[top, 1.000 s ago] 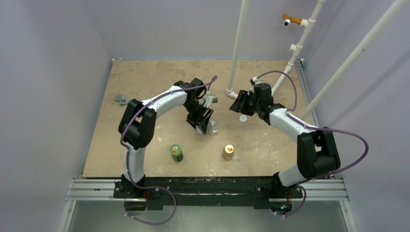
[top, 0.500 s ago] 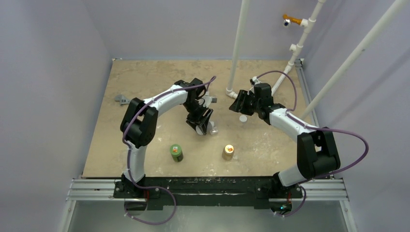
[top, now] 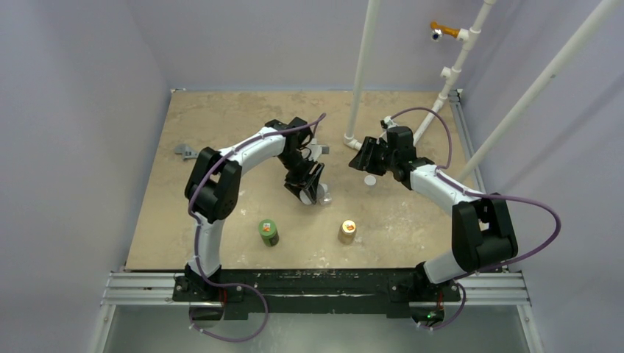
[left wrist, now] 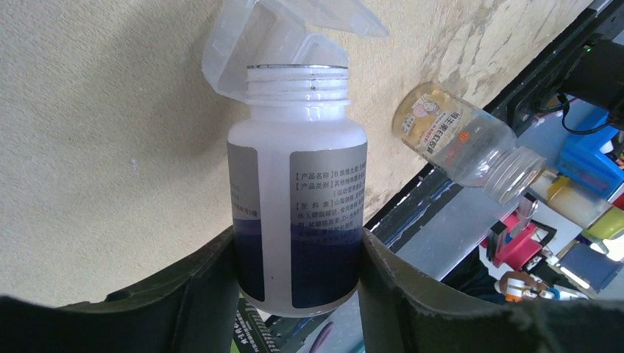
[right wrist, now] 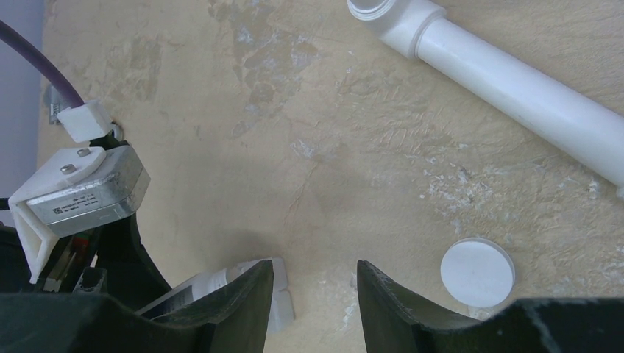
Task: Sort the pills into containers
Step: Pour the pill into the pill container.
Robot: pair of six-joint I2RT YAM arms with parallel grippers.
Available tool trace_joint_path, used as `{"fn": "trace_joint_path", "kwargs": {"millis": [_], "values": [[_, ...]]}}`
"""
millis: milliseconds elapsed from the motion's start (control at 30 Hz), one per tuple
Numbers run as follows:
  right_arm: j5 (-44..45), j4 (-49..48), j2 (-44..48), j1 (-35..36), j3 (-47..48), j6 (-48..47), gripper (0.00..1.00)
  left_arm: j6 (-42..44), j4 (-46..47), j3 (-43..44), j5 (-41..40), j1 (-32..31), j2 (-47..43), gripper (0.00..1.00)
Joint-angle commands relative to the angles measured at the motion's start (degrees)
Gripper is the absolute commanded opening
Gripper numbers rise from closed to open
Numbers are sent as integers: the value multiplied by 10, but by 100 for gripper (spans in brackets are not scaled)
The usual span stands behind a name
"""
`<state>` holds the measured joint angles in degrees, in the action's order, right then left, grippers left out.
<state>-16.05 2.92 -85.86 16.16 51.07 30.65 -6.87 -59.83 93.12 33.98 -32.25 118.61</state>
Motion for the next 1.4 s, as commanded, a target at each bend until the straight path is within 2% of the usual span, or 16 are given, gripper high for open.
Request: {"fn": "trace_joint_path", "kwargs": {"millis": [0,500,1367], "values": [[-11,-18,-1,-2,-3,1,45,-19,-12,21,24,8,6,0],[-13,-18,1,-2,-2,1,45,-59,11,3,62,16,8,0],[-20,-19,-2,-3,-1,1,44,-70,15,-2,26,17,18,0]]}}
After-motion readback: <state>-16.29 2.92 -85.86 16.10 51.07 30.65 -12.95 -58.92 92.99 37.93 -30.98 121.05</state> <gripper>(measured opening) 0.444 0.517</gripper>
